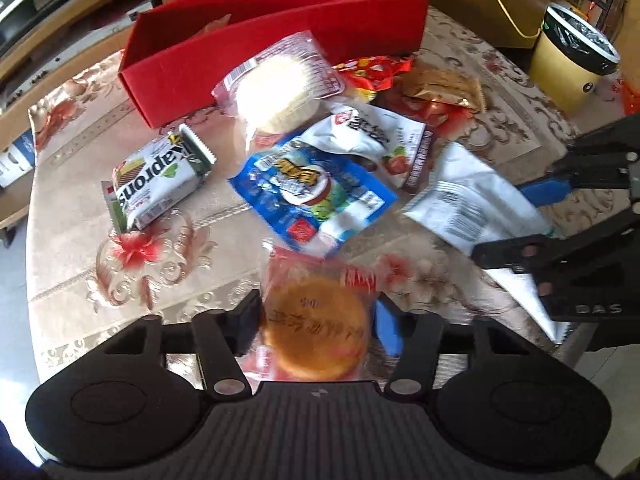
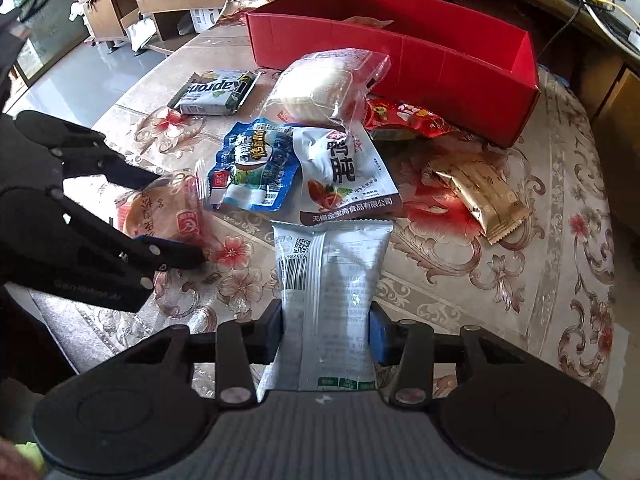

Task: Organize snacks
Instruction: 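Grasp the white wafer bar with the right tool while the left tool grasps the round cake pack, then carry both packs into the red box and open both tools to release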

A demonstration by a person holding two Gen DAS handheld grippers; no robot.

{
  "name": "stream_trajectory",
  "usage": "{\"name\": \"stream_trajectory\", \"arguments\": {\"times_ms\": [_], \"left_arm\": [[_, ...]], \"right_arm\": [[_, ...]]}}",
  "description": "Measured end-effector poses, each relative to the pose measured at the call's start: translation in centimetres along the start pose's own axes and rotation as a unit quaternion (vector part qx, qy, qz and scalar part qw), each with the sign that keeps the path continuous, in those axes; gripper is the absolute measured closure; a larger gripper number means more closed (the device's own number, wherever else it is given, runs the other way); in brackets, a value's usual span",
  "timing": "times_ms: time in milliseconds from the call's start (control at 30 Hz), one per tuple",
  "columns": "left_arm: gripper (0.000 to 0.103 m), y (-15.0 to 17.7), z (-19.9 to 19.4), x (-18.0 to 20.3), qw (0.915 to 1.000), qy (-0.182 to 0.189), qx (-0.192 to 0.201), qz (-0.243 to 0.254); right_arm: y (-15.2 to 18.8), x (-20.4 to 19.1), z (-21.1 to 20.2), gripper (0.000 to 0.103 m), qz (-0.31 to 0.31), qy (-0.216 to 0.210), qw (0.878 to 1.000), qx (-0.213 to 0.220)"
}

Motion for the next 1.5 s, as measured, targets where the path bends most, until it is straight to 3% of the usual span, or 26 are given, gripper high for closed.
{"name": "stream_trajectory", "arguments": {"times_ms": [867,1200,1500], "left_arm": [[0.039,-4.9,-4.5,-2.2,0.9919,0.012,0.091,-0.088],[0.039,-9.7,-5.8,-4.1,0.9845,0.010,0.133,-0.113],[0.039,-14.2,-4.4,-5.9,0.9816,0.005,0.143,-0.127]], "right_arm": [[-4.4,1.7,-4.2,0.059,0.051,-0.010,0.995,0.088],[-8.4,3.5,-5.8,0.059,0.080,-0.011,0.988,0.131],[-13.1,6.1,-5.5,0.059,0.103,-0.006,0.983,0.151]]}}
Point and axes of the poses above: each gripper's, at about its wrist camera, not at the fingertips, and z roughly the way its jaws point, x to its right, y to its underside, the point moved 6 cm from there along z, roughly the way its jaws point, and after that the axes turned 5 degrees about -x, right-handed, at the moved point
